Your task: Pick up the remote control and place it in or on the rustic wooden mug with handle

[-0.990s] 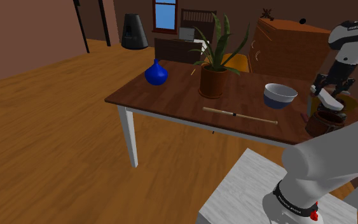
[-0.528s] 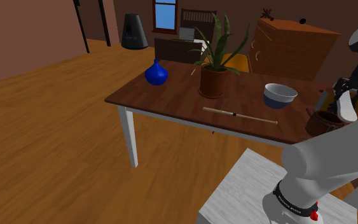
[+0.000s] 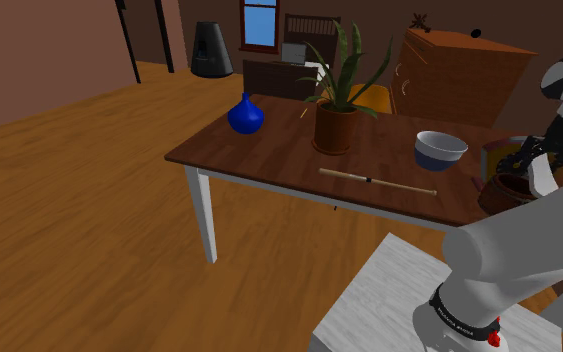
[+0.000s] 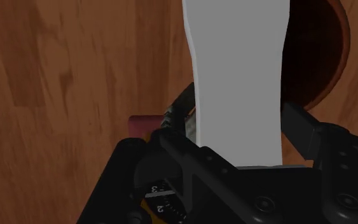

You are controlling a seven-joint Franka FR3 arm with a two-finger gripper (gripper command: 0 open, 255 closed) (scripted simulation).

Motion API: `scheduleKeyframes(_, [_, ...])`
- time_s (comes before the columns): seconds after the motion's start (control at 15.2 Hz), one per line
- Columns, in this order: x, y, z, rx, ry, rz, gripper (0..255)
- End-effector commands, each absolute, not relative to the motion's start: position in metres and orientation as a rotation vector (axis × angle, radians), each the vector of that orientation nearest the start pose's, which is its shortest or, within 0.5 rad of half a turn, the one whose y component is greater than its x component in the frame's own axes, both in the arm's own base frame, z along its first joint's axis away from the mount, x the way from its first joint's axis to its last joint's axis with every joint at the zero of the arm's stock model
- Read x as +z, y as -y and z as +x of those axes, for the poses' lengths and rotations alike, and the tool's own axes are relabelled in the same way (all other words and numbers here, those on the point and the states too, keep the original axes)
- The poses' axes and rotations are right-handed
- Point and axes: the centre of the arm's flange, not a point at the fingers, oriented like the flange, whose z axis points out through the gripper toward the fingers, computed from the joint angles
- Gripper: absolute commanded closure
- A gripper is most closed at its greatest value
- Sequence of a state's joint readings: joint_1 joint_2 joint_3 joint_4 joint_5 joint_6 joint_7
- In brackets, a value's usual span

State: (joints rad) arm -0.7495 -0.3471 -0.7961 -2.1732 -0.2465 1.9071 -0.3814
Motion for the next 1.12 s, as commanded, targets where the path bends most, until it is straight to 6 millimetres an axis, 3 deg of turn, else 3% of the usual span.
scheduleKeyframes(0.0, [0.475, 0.479, -0.028, -0.003, -1.559, -2.706, 255])
scheduleKeyframes(0.26, [0.454, 0.479, -0.028, -0.003, -1.559, -2.706, 255])
scheduleKeyframes(0.73, [0.454, 0.479, -0.028, -0.003, -1.559, -2.706, 255])
scheduleKeyframes(0.79, [0.454, 0.479, -0.028, -0.003, -1.559, -2.706, 0])
scheduleKeyframes(1.06, [0.454, 0.479, -0.028, -0.002, -1.559, -2.706, 0])
